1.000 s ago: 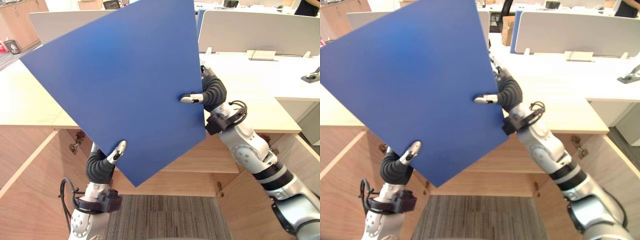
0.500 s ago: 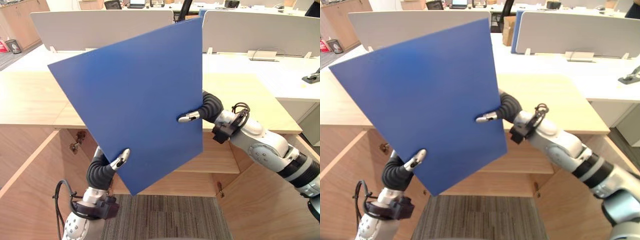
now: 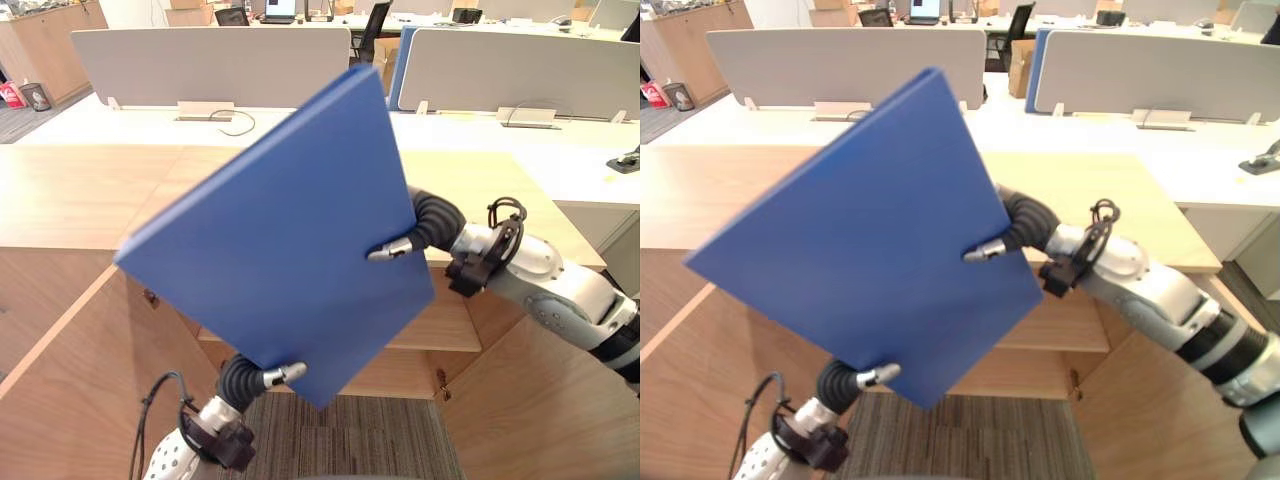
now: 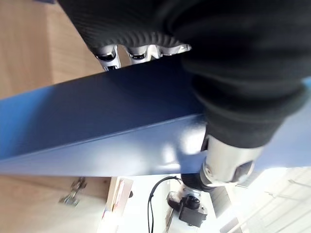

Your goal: Walk over to the cabinet, pick up the folder, carry it to the office cabinet, place the folder inside the office cabinet, then close the office cabinet door

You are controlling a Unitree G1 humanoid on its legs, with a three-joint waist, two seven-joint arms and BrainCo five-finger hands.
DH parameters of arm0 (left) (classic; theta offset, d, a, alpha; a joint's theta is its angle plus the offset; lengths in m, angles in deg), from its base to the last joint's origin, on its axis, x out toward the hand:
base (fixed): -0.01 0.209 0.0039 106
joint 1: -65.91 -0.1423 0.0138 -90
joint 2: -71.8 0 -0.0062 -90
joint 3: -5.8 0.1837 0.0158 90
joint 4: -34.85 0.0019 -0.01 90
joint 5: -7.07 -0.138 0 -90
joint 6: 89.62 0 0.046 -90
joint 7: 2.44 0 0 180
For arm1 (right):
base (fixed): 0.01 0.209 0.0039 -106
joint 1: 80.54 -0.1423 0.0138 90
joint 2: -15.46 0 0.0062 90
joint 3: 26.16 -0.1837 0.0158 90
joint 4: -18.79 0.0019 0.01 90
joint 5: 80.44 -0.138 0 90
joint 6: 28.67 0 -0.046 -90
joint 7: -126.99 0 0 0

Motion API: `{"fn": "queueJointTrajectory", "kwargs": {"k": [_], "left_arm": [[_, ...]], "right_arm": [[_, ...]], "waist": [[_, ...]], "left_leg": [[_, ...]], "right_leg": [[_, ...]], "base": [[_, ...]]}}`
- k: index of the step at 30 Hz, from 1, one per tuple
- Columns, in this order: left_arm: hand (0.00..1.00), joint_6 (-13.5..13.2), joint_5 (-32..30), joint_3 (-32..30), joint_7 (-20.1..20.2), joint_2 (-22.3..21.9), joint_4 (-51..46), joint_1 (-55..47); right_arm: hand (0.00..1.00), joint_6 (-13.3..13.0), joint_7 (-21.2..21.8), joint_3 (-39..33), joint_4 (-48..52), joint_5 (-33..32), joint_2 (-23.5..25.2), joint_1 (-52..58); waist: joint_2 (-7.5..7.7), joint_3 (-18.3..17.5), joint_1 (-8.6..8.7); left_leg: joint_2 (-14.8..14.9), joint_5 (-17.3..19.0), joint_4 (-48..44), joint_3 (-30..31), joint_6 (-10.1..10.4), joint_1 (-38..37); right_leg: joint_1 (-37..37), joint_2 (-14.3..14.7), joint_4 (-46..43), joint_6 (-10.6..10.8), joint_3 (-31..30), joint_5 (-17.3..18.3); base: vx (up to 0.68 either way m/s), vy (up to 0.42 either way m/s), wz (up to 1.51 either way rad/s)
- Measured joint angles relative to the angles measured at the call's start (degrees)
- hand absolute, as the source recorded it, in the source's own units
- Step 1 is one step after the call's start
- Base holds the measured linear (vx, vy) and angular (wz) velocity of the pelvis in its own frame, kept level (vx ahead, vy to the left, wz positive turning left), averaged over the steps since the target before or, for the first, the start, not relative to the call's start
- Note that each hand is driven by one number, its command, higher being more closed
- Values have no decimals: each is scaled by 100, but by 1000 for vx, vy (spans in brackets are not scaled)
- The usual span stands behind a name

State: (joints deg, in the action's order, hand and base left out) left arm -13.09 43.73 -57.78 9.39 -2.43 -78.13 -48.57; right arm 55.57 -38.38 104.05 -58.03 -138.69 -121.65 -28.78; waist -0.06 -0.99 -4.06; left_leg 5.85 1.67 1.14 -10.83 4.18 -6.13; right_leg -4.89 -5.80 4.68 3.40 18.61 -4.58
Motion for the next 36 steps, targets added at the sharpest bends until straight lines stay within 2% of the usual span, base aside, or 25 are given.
{"fn": "queueJointTrajectory", "kwargs": {"k": [2,5,7,8,10,11,13,17,20,23,28,29,30,31,32,33,34,35,36], "left_arm": [[0,93,301,174,243,-85,602,126],[0,374,466,184,360,-636,1911,224],[0,605,463,-53,326,-1049,3039,280],[0,722,441,-386,287,-1357,3841,335],[0,837,256,-884,201,-1673,4900,456],[0,910,11,-1156,143,-1809,5584,540],[0,1007,-278,-1478,99,-1907,6337,577],[0,1047,-813,-2616,87,-2152,7682,600],[0,1081,-1239,-2968,18,-2184,8122,507],[0,1076,-1387,-3302,-44,-2255,8195,465],[0,1076,-1410,-3505,-127,-2319,8203,541],[0,1077,-1297,-3548,-144,-2331,8202,579],[0,1072,-1115,-3591,-154,-2399,8192,636],[0,1069,-1018,-3589,-160,-2436,8182,652],[0,1071,-874,-3589,-178,-2479,8185,700],[0,1070,-761,-3588,-192,-2478,8178,734],[0,1062,-648,-3588,-231,-2515,8129,771],[0,1057,-544,-3586,-289,-2549,8081,796],[0,1053,-519,-3580,-310,-2557,8079,802]], "right_arm": [[100,10,31,-172,133,277,143,264],[100,-3,13,-1156,373,580,907,853],[100,-98,-62,-1851,555,772,1527,1024],[100,-237,-147,-2289,711,992,1943,1139],[100,-466,-263,-2671,847,1374,2443,1287],[100,-549,-336,-2714,908,1635,2651,1402],[100,-542,-354,-2621,940,2075,2774,1561],[100,-488,-289,-2329,893,3292,2795,1785],[100,-483,-257,-2139,847,3947,2815,1933],[100,-485,-195,-1882,719,4387,2878,2343],[100,-356,155,-1246,-534,5461,3076,3550],[100,-235,259,-1109,-1002,5630,3212,3702],[100,-148,328,-1072,-1378,5733,3345,3826],[100,-105,335,-1060,-1564,5743,3416,3841],[100,-55,291,-1080,-1968,5786,3644,3838],[100,-33,220,-1097,-2148,5869,3767,3834],[100,-8,102,-1091,-2394,6068,3905,3793],[100,24,6,-1090,-2562,6330,4014,3742],[100,32,-59,-1099,-2640,6449,4103,3724]], "waist": [[1,-5,11],[0,-19,20],[3,-23,89],[9,-30,119],[21,-39,142],[31,-47,149],[53,-49,155],[98,-51,152],[137,-34,162],[186,-33,158],[195,58,152],[192,124,156],[122,241,137],[58,325,127],[5,471,132],[3,545,124],[-46,658,96],[-93,798,55],[-15,872,15]], "left_leg": [[1,-2,8,-23,2,-1],[4,-5,26,-145,3,16],[3,-5,46,-170,3,11],[3,-5,57,-180,3,4],[3,-4,58,-186,2,4],[4,-3,57,-190,1,3],[6,-3,55,-191,0,2],[24,-3,54,-193,0,-1],[44,-3,54,-209,0,-2],[60,-1,55,-212,4,7],[85,80,-73,-220,48,67],[172,374,-622,-212,55,329],[374,738,-1336,-207,99,597],[491,880,-1682,-204,123,703],[652,1006,-2429,-139,141,990],[710,992,-2876,-85,125,1201],[837,899,-3644,59,13,1521],[875,635,-4284,277,26,1742],[830,632,-4499,350,54,1867]], "right_leg": [[21,3,-6,0,-23,0],[170,5,-66,0,-147,0],[189,6,-76,0,-169,0],[192,7,-76,0,-176,0],[195,6,-75,-1,-181,1],[195,6,-74,-1,-184,1],[195,7,-73,-2,-185,1],[195,23,-71,-4,-191,1],[201,46,-55,-6,-210,-1],[200,73,-17,-14,-212,-8],[200,80,6,-19,-215,-10],[213,98,-2,-21,-232,3],[202,181,-59,-70,-275,88],[189,241,-115,-97,-293,147],[176,296,-200,-115,-321,232],[161,307,-225,-133,-325,244],[105,359,-275,-182,-343,279],[-26,365,-312,-243,-386,330],[-45,320,-313,-271,-437,379]], "base": [[0,0,-7],[-1,17,-17],[0,16,-10],[0,0,0],[0,0,0],[0,0,0],[0,0,0],[0,0,0],[-13,-1,-2],[0,0,0],[-1,2,-1],[-21,-10,-12],[-22,-20,-17],[-31,-28,-21],[-42,-21,-14],[-52,-30,-15],[-42,-45,-12],[-16,-49,-14],[-17,-15,-18]]}}
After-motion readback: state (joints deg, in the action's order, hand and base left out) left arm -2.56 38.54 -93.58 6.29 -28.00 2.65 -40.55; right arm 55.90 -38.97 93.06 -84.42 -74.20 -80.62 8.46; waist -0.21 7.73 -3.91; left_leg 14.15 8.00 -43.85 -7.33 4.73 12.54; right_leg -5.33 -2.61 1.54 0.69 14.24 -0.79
